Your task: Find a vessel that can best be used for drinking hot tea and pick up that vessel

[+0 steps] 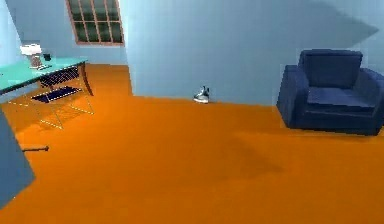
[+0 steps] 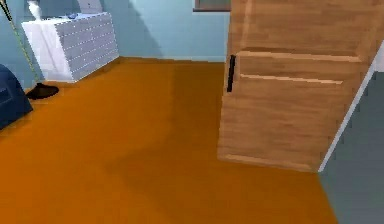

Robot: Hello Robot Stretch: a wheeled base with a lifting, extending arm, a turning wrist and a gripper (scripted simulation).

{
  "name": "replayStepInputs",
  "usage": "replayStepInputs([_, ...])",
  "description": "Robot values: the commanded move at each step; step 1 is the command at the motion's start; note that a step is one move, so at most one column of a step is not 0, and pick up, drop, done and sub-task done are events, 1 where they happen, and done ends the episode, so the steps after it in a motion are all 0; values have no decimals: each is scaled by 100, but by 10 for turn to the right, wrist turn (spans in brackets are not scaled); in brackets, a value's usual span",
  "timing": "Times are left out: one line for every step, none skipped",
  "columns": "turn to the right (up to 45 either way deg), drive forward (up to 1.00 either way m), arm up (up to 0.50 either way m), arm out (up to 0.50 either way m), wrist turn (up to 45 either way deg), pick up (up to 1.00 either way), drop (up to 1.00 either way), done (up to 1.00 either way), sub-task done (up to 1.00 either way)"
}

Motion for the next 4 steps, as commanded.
replayStepInputs([-240,0,0,0,0,0,0,0,0])
replayStepInputs([0,100,0,0,0,0,0,0,0])
replayStepInputs([0,100,0,0,0,0,0,0,0])
replayStepInputs([0,100,0,0,0,0,0,0,0])
